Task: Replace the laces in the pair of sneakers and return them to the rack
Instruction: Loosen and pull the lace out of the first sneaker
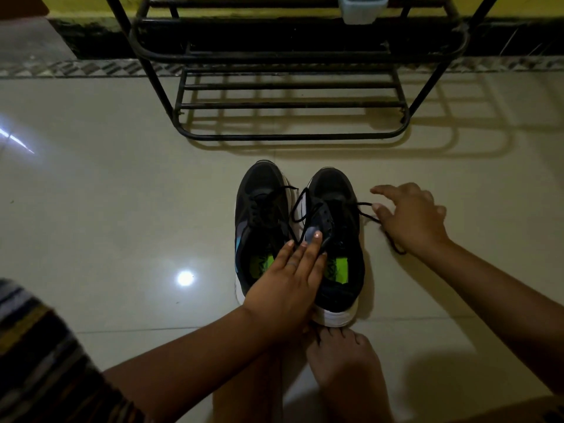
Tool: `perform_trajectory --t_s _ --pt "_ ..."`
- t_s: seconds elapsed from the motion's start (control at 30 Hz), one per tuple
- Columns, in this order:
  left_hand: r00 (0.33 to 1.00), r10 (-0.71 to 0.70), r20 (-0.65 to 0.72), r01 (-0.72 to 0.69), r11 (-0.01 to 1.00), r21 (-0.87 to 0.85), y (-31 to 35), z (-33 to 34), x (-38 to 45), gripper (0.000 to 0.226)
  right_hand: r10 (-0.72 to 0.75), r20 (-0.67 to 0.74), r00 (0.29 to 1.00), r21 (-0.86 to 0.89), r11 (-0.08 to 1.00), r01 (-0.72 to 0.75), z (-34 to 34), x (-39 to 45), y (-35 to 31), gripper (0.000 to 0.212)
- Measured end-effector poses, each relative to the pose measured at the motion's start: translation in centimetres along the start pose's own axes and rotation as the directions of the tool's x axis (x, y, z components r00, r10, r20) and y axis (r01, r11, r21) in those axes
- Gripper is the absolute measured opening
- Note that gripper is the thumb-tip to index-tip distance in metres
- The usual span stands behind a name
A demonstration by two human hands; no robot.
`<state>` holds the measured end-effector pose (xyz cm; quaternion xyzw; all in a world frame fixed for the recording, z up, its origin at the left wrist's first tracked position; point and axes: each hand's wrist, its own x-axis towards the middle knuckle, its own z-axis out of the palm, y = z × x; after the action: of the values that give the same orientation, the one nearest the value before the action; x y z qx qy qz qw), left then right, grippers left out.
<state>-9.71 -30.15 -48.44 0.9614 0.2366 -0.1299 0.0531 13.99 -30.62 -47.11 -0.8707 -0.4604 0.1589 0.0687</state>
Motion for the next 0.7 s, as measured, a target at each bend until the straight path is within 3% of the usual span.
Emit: perform_trajectory --t_s 0.03,0.1,0.23,0.33,0.43,0.57,0.63,0.7 --pt "0.999 0.004 -0.041 -0.004 1.0 -0.01 0.0 0.2 0.0 0.08 -0.067 -0.043 0.997 -0.026 0.997 0.066 -0.1 -0.5 -0.7 0.035" --pt "0.995 0.014 -0.104 -0.014 1.0 -0.004 -0.1 0.4 0.0 0.079 -0.194 -0.076 0.978 0.095 0.975 0.201 -0.2 -1.5 -2.2 0.04" --pt "0.996 0.02 -0.086 -0.02 1.0 0.007 0.0 0.6 -0.1 0.08 -0.265 0.112 0.958 0.217 0.947 0.237 0.9 -2.4 -3.3 0.04" --pt "0.994 0.023 -0.102 -0.02 0.999 0.032 0.0 0.8 0.0 0.081 -0.088 0.173 0.981 0.413 0.911 0.008 1.1 -1.6 -2.6 0.034" --pt "0.994 0.031 -0.104 -0.025 0.998 0.061 -0.3 1.2 0.1 0.084 0.055 0.349 0.935 0.664 0.69 -0.288 1.4 -0.9 -1.7 0.032" --pt "0.994 0.02 -0.105 -0.014 0.998 0.061 -0.2 0.8 0.1 0.083 0.099 0.509 0.855 0.764 0.406 -0.501 1.9 -0.5 -1.3 0.024" --pt "0.992 0.026 -0.122 -0.021 0.999 0.044 -0.2 1.2 0.0 0.081 0.115 0.505 0.855 0.746 0.441 -0.499 2.0 -0.7 -1.6 0.024" --pt "0.993 0.031 -0.112 -0.024 0.998 0.063 -0.2 1.2 -0.1 0.082 0.111 0.356 0.928 0.68 0.651 -0.339 2.3 -1.0 -1.7 0.029"
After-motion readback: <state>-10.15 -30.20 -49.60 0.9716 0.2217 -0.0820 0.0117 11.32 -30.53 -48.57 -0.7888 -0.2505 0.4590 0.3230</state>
